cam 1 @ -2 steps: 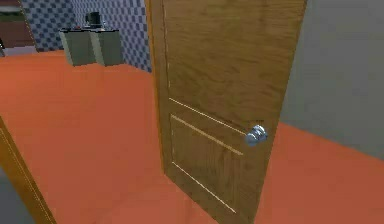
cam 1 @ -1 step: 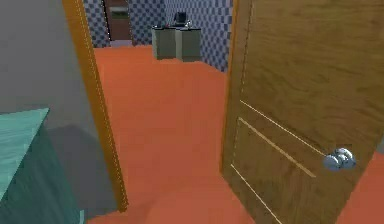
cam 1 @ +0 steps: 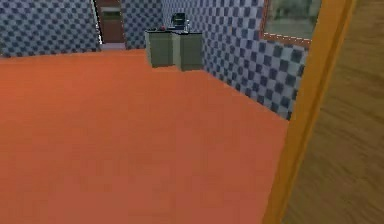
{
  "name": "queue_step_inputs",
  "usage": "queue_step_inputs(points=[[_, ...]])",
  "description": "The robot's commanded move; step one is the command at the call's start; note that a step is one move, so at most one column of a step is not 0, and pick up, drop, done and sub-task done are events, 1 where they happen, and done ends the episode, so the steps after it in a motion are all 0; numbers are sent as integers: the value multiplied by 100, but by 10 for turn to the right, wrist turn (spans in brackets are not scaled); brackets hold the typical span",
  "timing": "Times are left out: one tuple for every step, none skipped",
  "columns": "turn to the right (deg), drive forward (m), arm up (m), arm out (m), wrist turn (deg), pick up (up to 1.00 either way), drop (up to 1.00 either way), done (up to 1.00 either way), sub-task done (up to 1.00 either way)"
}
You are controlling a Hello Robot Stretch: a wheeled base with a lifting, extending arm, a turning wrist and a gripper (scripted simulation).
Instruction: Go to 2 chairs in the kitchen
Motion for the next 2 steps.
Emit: queue_step_inputs(points=[[-150, 0, 0, 0, 0, 0, 0, 0, 0], [0, 15, 0, 0, 0, 0, 0, 0, 0]])
